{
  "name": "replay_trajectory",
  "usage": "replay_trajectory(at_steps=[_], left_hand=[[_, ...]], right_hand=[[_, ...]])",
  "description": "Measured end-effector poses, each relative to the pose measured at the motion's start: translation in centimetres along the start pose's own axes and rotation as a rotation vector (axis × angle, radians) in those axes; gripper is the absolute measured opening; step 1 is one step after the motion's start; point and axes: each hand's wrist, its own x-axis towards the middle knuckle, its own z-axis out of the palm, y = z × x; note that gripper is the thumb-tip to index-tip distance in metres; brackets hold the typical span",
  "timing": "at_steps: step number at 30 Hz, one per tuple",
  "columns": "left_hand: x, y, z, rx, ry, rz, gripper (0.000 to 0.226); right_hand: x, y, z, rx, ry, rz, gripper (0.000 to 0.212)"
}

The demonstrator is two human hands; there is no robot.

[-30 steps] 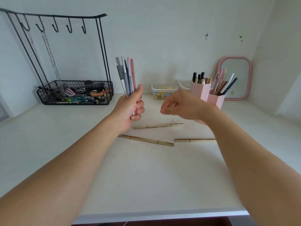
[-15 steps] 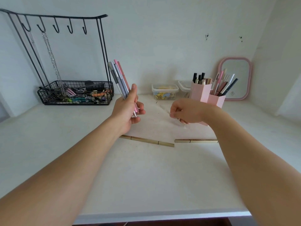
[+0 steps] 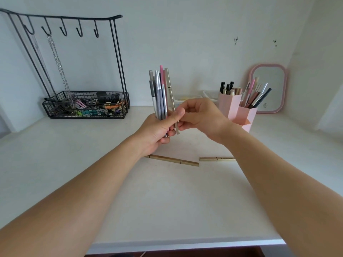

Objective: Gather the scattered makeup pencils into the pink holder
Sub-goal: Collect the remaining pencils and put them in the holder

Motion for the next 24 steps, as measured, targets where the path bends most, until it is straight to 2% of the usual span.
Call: replay_trajectory(at_steps=[4,8,12,17,19,22,24], left_hand=[[-0.1,-0.2,0.0,0.037,-0.053,0.031,0.063],[0.0,-0.5,0.0,0.119,-0.06,0.038,0.037],[0.0,-0.7,0.0,0.255,-0.054,0.031,0.021],[0.3,-0.3,-0.2,0.216,0.022,0.027,0.007],[0.4,-0.1,-0.6,0.114,0.06,0.016,0.009],[0.6,0.3,-1.1,-0.028,0.096,-0.009,0.018],[0.7,0.6,-1.3,-0.077,0.123,-0.032,0.032]], right_hand=[[0.0,-0.3,0.0,0.138,-0.01,0.041,0.004],[-0.1,-0.1,-0.1,0.152,-0.034,0.106,0.007],[0.2,0.4,-0.3,0.002,0.014,0.169,0.032],[0.1,-0.4,-1.5,-0.203,0.018,0.146,0.028],[-0.2,-1.0,-2.4,-0.395,-0.071,0.144,0.03],[-1.2,-1.9,-4.1,-0.653,-0.413,0.284,0.034],[-1.6,-2.1,-4.8,-0.838,-0.568,0.367,0.04]])
